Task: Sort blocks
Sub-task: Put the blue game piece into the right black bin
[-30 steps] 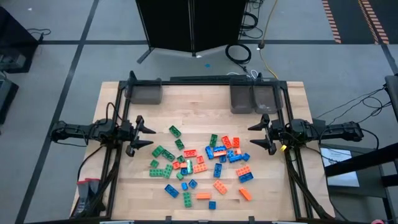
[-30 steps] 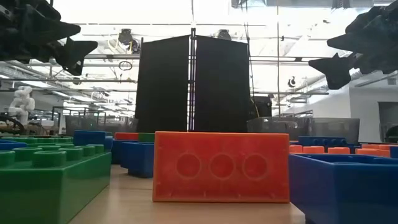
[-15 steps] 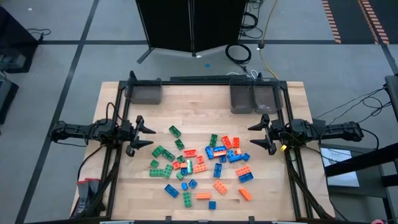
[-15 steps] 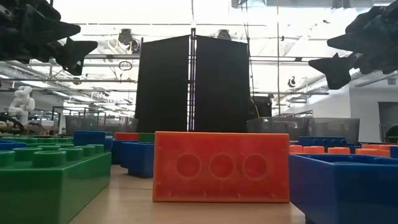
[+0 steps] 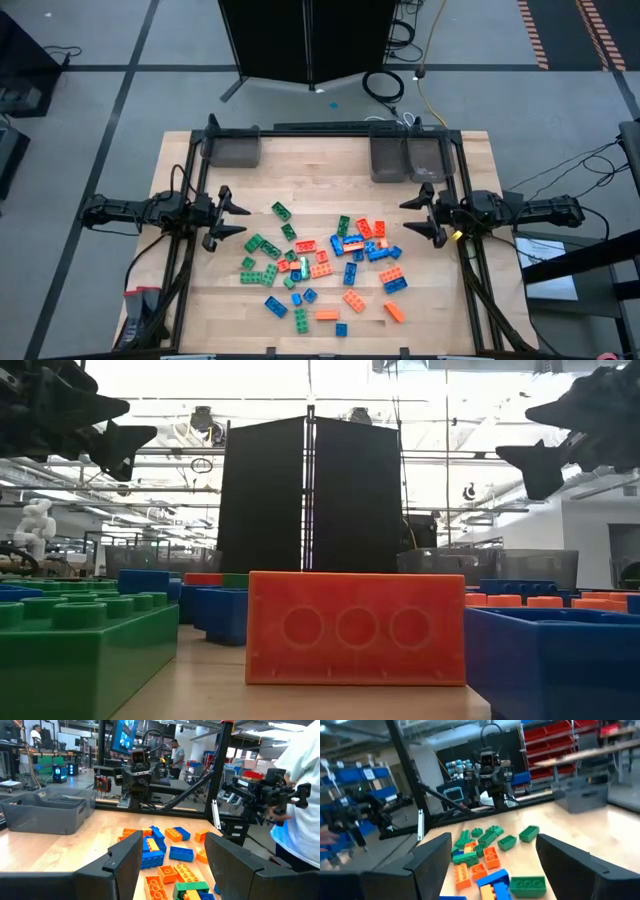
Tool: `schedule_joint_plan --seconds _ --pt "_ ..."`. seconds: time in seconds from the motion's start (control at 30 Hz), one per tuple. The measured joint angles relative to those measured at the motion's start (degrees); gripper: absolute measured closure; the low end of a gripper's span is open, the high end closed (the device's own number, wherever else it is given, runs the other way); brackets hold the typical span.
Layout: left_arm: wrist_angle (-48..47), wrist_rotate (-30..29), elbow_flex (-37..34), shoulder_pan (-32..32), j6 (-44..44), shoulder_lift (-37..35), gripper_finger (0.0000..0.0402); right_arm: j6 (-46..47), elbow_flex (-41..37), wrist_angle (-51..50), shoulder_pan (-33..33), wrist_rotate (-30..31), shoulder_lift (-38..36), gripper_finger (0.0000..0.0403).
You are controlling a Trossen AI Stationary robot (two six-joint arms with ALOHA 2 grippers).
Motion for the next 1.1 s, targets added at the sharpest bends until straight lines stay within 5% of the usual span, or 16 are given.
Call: schedule_joint_plan --seconds 0.17,0.27,0.4,0.5,0.6,0.73,0.83,0.93,1.1 --pt "0.0 0.0 0.01 -0.02 0.0 0.02 0.0186 12.99 -0.04 9.27 0.02 0.32 0.07 0.0117" --pt "0.0 0.0 0.0 0.0 0.04 0.02 0.0186 21.07 1.01 25.58 0.01 8.57 0.08 0.0117" --pt "0.46 -0.04 0.01 0.0 0.04 0.02 0.0186 14.64 8.93 38.76 -0.01 17.52 1.33 0.0117" --pt "3.3 -0.05 0.0 0.0 -0.17 0.02 0.0186 3.22 21.07 30.97 0.01 15.97 5.84 0.0117" --pt "6.71 0.0 -0.01 0.0 -5.7 0.02 0.0186 -0.99 35.64 11.81 0.01 14.3 15.25 0.0117" --pt "10.69 0.83 0.05 0.0 -19.42 0.02 0.0186 11.31 53.43 -26.53 0.23 11.33 32.88 0.0117" --pt "11.0 0.87 0.08 -0.01 -28.71 0.02 0.0186 23.97 61.53 -47.03 1.87 -2.93 46.16 0.0117" --pt "10.77 -1.76 0.1 -0.02 -33.96 0.02 0.0186 31.17 63.57 -48.25 6.37 -17.53 56.97 0.0117" --pt "10.78 -7.63 0.1 0.0 -34.18 0.02 0.0186 34.57 64.59 -40.37 16.84 -21.2 68.45 0.0117"
